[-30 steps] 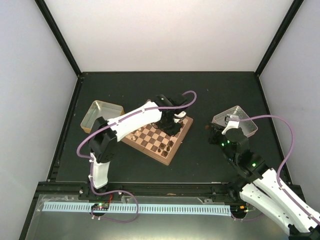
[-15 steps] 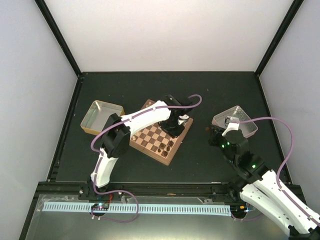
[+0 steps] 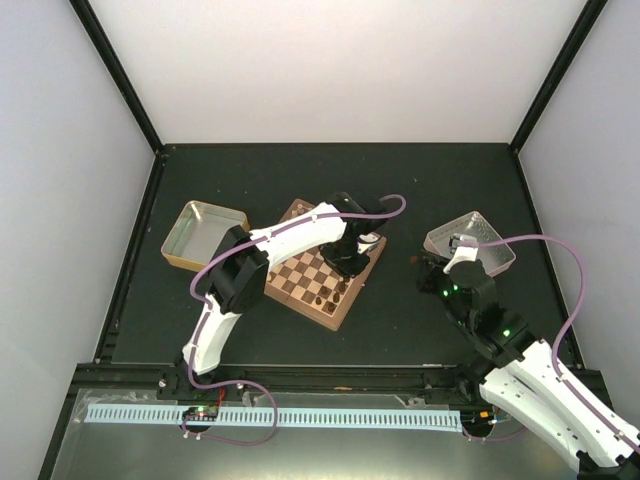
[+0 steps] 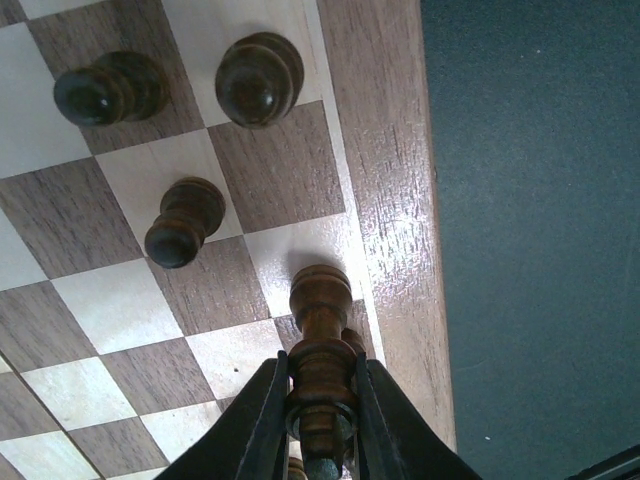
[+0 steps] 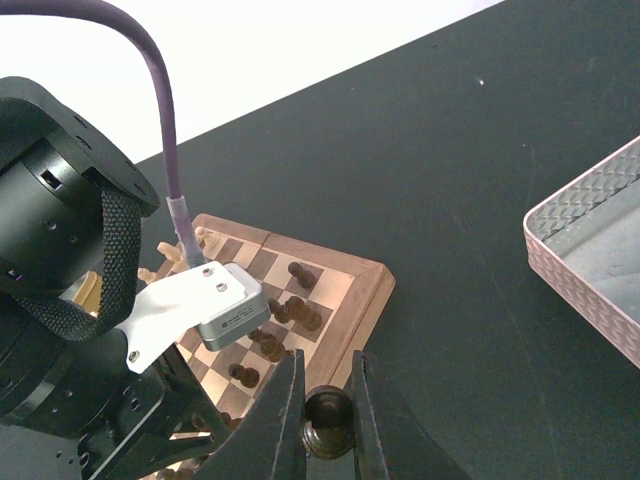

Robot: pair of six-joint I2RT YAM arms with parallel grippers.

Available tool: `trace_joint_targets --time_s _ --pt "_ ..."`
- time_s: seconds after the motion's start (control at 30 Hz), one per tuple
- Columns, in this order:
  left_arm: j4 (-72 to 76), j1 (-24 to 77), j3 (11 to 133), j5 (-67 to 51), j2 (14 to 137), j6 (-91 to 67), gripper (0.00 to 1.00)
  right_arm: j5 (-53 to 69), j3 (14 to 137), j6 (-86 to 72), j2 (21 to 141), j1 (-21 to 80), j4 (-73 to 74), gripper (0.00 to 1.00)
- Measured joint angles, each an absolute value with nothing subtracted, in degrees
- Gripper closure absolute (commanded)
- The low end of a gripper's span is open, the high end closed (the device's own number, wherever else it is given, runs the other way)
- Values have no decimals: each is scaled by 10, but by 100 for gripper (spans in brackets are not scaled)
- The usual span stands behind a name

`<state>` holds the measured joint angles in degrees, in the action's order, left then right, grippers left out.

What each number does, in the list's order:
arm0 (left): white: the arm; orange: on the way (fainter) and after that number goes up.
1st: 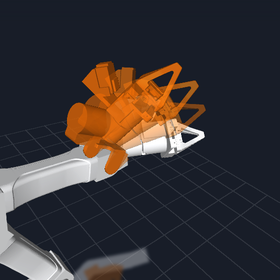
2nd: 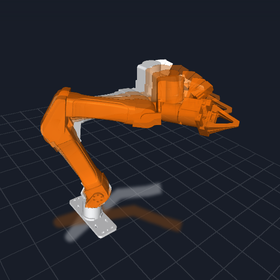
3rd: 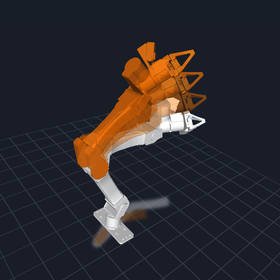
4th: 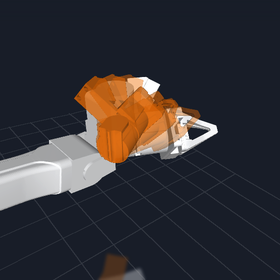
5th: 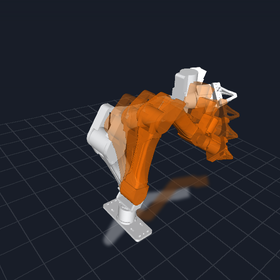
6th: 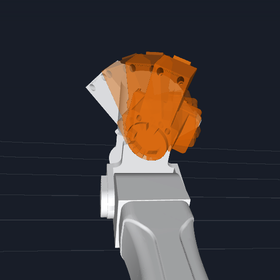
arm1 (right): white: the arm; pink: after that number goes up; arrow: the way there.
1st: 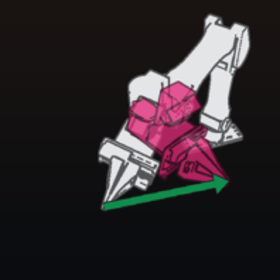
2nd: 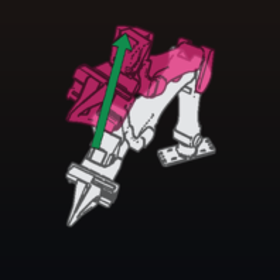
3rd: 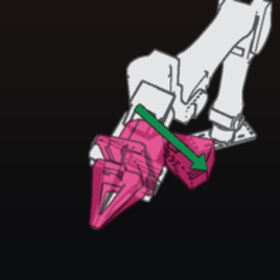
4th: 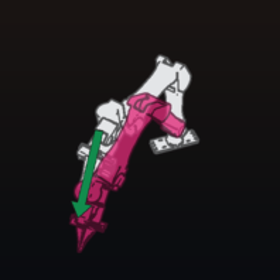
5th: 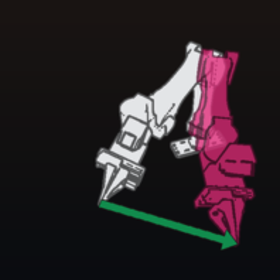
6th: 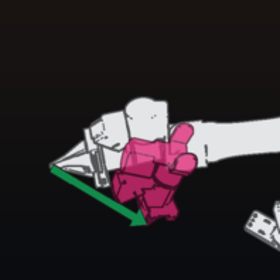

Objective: Set up the chess pieces on the board
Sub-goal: Place the chess piece on the chessboard.

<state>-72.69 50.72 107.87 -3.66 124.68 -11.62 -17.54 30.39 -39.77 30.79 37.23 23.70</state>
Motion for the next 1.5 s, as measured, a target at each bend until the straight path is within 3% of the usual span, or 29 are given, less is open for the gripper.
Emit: trace_joint_targets --time_s 0.8,1.2,1.5 --pt "-706 499 1082 -39 1201 -127 51 -157 304 -403 312 372 236 97" --pt "-529 464 825 30 817 -188 39 -104 305 -364 452 381 174 97" --pt "-407 451 585 165 535 -208 20 -140 343 -317 626 459 93 97"
